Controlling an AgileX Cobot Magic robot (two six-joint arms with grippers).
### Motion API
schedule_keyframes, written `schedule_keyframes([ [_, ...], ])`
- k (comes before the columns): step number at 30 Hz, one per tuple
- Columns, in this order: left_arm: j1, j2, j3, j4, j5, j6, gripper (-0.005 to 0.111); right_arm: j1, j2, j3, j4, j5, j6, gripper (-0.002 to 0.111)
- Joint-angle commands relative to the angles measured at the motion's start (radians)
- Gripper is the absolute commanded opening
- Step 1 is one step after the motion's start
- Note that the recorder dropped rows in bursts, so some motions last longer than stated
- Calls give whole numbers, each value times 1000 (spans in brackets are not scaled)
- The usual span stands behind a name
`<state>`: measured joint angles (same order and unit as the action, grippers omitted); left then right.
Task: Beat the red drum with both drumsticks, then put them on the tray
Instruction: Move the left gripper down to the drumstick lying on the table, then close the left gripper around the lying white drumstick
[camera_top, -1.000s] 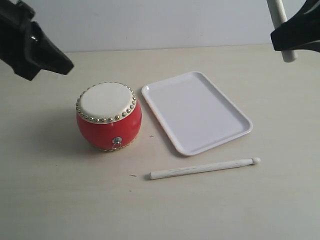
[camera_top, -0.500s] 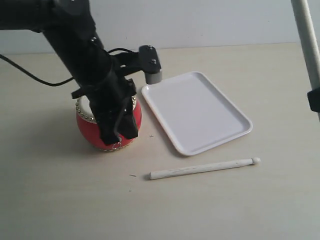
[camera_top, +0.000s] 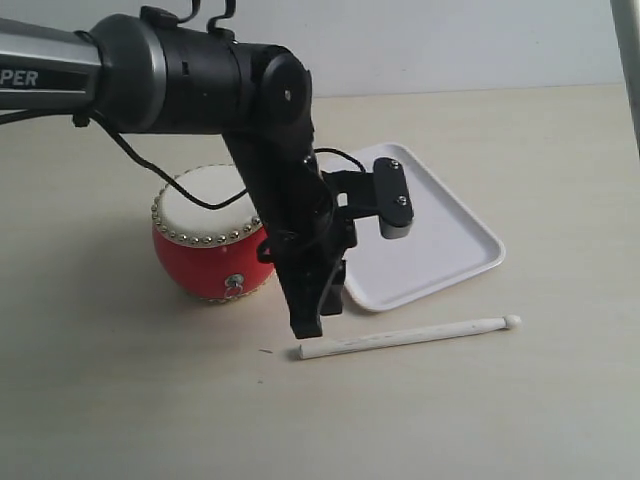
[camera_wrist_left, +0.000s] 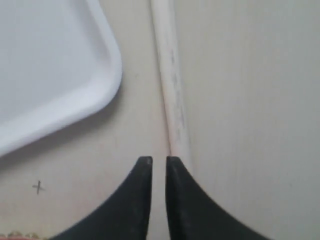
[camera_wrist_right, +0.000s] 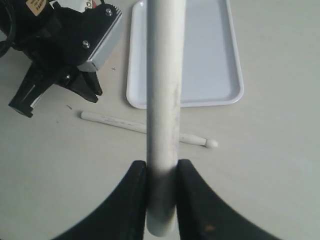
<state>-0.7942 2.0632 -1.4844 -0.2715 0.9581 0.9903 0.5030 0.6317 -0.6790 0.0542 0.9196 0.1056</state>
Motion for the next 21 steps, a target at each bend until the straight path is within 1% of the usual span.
schedule_keyframes([
  [1, -28, 9, -7, -14, -56, -11, 33, -6, -6, 4, -11, -11, -26, 0],
  [3, -28, 22, -7, -24, -56, -40, 39, -6, -6, 4, -11, -11, -30, 0],
  [5, -28, 37, -7, -24, -56, -57, 41, -6, -6, 4, -11, -11, -32, 0],
  [13, -32, 76, -7, -59, -63, -57, 43, -6, -6, 4, -11, -15, -36, 0],
  [17, -32, 78, -7, -64, -65, -57, 50, -6, -6, 4, -11, -22, -42, 0],
  [21, -32, 78, -7, -62, -65, -57, 51, -6, -6, 4, -11, -26, -42, 0],
])
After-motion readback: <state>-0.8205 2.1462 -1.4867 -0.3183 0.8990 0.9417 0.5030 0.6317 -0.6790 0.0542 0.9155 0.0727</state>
